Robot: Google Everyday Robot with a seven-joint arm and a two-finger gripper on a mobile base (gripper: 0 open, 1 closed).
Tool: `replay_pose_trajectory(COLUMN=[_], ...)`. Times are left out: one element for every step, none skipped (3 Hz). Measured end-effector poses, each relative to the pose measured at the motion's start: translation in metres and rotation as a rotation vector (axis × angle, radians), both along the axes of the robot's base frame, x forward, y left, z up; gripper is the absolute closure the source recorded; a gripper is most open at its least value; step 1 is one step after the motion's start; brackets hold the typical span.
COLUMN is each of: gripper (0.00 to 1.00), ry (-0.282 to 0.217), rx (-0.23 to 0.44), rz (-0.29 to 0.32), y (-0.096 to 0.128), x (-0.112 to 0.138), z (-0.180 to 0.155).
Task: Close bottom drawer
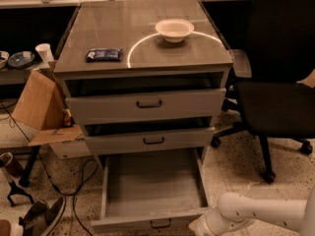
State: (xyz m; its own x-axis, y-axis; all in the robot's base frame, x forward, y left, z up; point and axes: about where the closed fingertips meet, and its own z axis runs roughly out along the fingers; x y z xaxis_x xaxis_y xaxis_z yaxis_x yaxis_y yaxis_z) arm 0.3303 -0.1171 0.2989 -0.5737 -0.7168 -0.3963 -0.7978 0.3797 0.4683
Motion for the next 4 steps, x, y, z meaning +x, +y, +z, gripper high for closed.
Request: replay_pose_trajectory(gripper=[0.47,0.71,0.94,1.00], ry=[0.029,0.029,0.010,-0.019], rx=[-0.006,-0.020,-0.034,-0.049], rz=[-0.010,-0.022,-0.033,-0.025], y=[-0.012,-0.017,-0.022,-0.027], x=[-0.005,-0.001,0.015,0.040], z=[-0.056,-0.082,-0.103,-0.128])
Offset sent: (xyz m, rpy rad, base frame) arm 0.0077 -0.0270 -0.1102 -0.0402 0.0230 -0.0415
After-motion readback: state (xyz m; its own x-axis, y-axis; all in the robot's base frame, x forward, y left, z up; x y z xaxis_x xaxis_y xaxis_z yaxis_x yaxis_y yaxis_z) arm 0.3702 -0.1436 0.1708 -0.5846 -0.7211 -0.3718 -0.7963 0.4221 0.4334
